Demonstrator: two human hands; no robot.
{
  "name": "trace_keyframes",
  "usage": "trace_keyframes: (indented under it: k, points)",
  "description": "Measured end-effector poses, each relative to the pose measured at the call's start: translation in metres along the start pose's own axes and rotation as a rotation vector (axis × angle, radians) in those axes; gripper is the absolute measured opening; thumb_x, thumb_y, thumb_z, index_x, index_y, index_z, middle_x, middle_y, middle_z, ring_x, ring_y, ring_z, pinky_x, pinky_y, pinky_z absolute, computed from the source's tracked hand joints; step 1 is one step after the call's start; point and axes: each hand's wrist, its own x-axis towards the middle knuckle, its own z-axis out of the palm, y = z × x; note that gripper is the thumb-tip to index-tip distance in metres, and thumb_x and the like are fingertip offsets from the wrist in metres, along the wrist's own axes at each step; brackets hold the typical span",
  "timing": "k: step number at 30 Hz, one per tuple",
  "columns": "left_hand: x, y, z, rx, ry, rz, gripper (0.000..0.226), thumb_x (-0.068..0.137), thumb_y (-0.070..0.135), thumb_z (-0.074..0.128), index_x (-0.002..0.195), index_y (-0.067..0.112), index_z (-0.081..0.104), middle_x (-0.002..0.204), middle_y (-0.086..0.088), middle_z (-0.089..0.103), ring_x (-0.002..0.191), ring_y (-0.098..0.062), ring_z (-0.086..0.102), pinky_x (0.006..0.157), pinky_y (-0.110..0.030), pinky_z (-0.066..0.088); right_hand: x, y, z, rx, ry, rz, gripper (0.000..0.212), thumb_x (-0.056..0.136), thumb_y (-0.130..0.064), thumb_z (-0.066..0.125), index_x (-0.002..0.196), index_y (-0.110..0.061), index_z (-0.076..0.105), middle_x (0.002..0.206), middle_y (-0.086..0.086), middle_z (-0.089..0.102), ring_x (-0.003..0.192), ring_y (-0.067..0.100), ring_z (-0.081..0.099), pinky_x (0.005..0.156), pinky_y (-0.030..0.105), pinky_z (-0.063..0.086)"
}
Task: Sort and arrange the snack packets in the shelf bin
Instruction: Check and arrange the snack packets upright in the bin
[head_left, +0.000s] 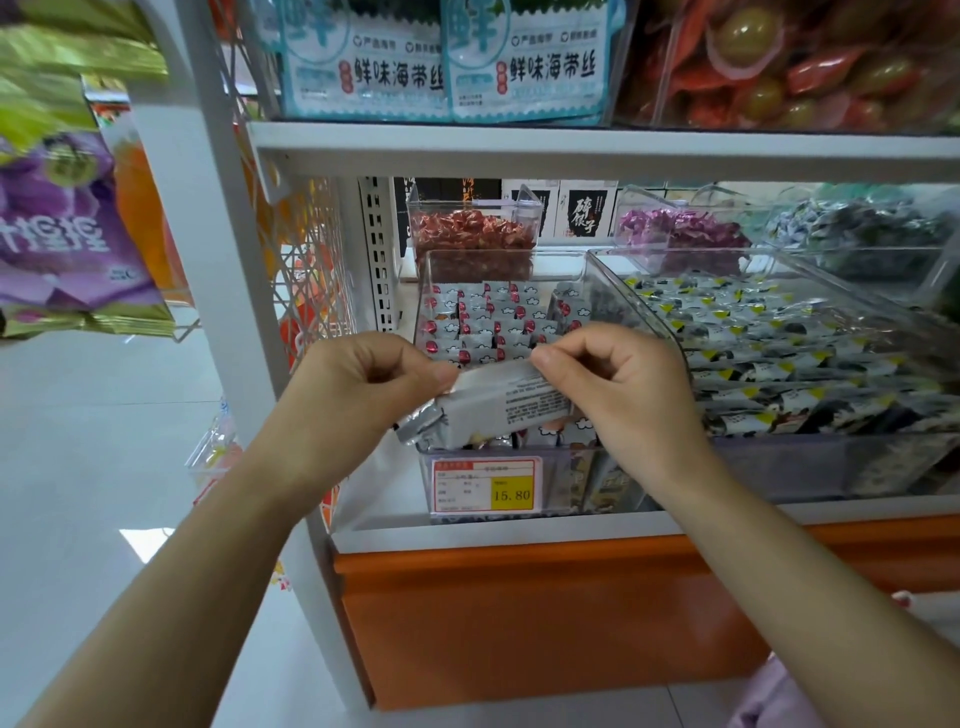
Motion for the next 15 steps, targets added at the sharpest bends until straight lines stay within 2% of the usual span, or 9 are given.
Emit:
trace_keyframes:
  k: [2,4,6,8,12,15]
  points:
    - [-0.001,0.003,0.001,-0.042,-0.020,-0.001,0.031,0.072,0.044,0.061,0.074,0.014,0.070,0.067,-0.006,0.065,0.055,-0.004,0.055,0.051,-0.010,0.045,0.000,0.002,0.001,-0.012,0.019,0.002,0.014,0.087,-0.017,0.062,0.075,-0.014,0.069,0.069,-0.008,0.066,0.063,0.000,0.060,0.058,0.012,0.044]
    - [-0.002,0.004,0.003,-0.074,-0.073,-0.004,0.035,0.063,0.049,0.062,0.084,0.021,0.068,0.078,-0.001,0.069,0.070,-0.006,0.063,0.062,-0.016,0.052,0.000,0.004,0.001,-0.005,0.036,0.019,0.017,0.088,-0.019,0.061,0.076,-0.011,0.069,0.067,-0.004,0.065,0.061,0.002,0.058,0.058,0.013,0.043]
    - [-0.003,0.002,0.006,-0.007,-0.101,0.008,0.038,0.060,0.047,0.068,0.094,0.030,0.064,0.093,0.005,0.067,0.089,-0.007,0.063,0.077,-0.024,0.054,0.001,0.005,0.000,0.008,0.040,0.045,0.018,0.088,-0.021,0.061,0.076,-0.010,0.070,0.066,-0.001,0.066,0.060,0.005,0.059,0.058,0.018,0.045]
    - [-0.003,0.000,0.009,0.052,-0.091,0.028,0.034,0.067,0.036,0.073,0.098,0.035,0.060,0.101,0.010,0.064,0.097,-0.003,0.059,0.083,-0.026,0.052,0.003,0.006,-0.003,0.032,0.003,0.089,0.017,0.088,-0.020,0.062,0.076,-0.013,0.071,0.067,0.001,0.068,0.061,0.010,0.063,0.057,0.026,0.052]
    - [0.000,-0.002,0.009,0.015,-0.073,0.051,0.028,0.075,0.022,0.071,0.097,0.036,0.060,0.102,0.008,0.064,0.099,-0.002,0.059,0.074,-0.019,0.055,0.010,0.006,-0.014,0.178,-0.146,0.203,0.014,0.085,-0.017,0.063,0.074,-0.016,0.071,0.073,0.002,0.071,0.066,0.020,0.068,0.051,0.028,0.057]
    - [0.001,-0.001,0.010,-0.028,-0.078,0.061,0.027,0.078,0.019,0.069,0.096,0.036,0.060,0.101,0.008,0.065,0.097,-0.002,0.060,0.072,-0.015,0.054,0.016,0.006,-0.021,0.253,-0.212,0.248,0.011,0.073,-0.026,0.065,0.072,-0.017,0.072,0.078,0.003,0.072,0.071,0.026,0.069,0.050,0.027,0.057]
